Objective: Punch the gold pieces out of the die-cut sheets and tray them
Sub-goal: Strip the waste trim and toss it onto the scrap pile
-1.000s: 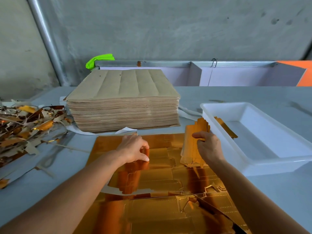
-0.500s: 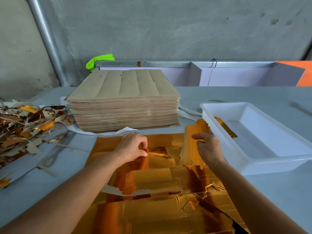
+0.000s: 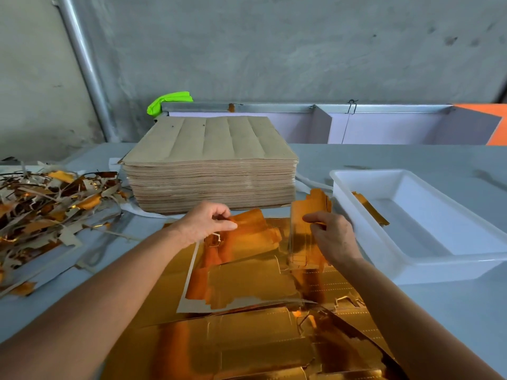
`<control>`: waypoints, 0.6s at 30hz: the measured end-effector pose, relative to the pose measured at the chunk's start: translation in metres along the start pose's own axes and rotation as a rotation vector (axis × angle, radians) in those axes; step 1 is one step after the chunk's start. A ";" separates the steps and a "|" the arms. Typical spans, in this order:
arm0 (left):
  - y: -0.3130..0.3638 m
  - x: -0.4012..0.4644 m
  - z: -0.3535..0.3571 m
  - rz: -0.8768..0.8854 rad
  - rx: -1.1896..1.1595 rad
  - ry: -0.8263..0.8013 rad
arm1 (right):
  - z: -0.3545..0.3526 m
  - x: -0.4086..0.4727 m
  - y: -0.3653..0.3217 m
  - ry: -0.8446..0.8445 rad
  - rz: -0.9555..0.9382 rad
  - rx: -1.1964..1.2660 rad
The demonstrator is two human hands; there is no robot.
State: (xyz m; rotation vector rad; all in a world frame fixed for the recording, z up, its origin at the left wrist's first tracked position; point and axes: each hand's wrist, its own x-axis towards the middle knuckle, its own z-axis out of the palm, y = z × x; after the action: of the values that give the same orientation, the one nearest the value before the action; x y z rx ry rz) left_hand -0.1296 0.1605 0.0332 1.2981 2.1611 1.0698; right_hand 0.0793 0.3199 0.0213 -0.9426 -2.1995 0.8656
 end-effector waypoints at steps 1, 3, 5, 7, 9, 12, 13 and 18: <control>0.002 0.000 0.001 -0.001 -0.025 0.002 | 0.002 -0.001 -0.004 -0.020 -0.029 -0.012; 0.005 0.000 0.004 -0.003 -0.072 0.009 | 0.006 -0.004 -0.012 -0.062 -0.074 -0.019; 0.006 0.001 0.008 0.000 -0.133 0.018 | 0.011 -0.009 -0.022 -0.114 -0.069 0.091; 0.008 0.001 0.012 0.006 -0.182 0.031 | 0.016 -0.013 -0.029 -0.187 -0.038 0.259; 0.008 0.003 0.015 0.018 -0.204 0.048 | 0.023 -0.017 -0.033 -0.250 -0.043 0.332; 0.008 0.004 0.013 0.036 -0.165 0.043 | 0.034 -0.016 -0.033 -0.250 -0.018 0.381; 0.007 0.004 0.009 0.041 -0.115 0.030 | 0.037 -0.014 -0.031 -0.227 -0.008 0.368; 0.000 -0.001 -0.014 0.061 0.376 -0.052 | 0.042 -0.012 -0.026 -0.210 0.074 0.399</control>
State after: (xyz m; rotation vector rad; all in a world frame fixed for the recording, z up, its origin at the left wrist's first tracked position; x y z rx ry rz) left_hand -0.1386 0.1541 0.0415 1.5399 2.3729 0.6587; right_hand 0.0455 0.2829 0.0114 -0.7673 -2.0551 1.4298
